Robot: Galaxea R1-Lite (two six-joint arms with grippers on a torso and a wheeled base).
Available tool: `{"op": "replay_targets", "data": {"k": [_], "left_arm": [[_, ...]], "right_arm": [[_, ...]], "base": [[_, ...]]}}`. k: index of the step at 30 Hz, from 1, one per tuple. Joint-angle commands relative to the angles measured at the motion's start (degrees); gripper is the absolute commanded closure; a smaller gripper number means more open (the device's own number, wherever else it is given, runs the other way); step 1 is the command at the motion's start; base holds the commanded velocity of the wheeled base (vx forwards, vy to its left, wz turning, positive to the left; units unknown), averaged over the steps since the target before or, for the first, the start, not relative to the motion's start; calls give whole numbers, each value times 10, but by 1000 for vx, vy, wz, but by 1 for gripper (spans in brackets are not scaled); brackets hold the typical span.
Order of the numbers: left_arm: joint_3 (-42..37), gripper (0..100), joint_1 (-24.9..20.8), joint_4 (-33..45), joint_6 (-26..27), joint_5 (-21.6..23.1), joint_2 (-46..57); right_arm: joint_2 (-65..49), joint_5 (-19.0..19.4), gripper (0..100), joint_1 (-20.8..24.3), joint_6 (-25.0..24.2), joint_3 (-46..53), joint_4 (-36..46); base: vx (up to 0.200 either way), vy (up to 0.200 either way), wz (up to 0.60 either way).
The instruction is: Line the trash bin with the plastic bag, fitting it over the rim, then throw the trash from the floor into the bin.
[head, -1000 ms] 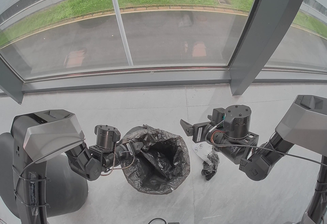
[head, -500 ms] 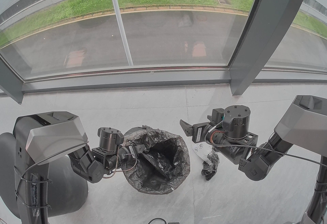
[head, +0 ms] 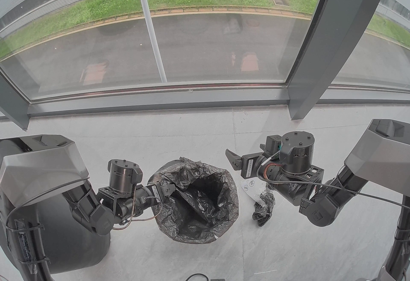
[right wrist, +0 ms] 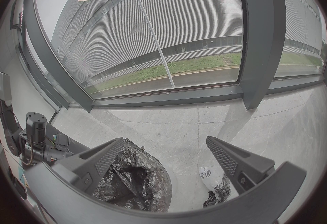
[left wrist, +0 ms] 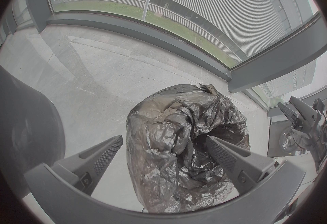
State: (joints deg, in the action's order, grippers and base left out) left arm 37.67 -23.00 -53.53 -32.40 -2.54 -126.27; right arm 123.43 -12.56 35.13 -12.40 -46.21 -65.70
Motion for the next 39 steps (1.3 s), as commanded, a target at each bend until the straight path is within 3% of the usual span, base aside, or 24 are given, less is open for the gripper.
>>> {"op": "replay_targets", "data": {"k": [1,9,18,22,39], "left_arm": [[-17,0,0,0,3,-3,23],[-7,0,1,-1,8,-14,13],[-22,0,2,-54,43,-92,-20],[-35,0,1,-91,54,-92,-37],[-29,0,-6,-115,61,-92,-100]], "right_arm": [[-1,0,0,0,0,0,0],[0,0,0,0,0,0,0],[1,0,0,0,0,0,0],[1,0,0,0,-1,0,0],[2,1,0,0,-1,0,0]], "base": [[0,0,0],[0,0,0],[0,0,0],[0,0,0],[0,0,0]]}}
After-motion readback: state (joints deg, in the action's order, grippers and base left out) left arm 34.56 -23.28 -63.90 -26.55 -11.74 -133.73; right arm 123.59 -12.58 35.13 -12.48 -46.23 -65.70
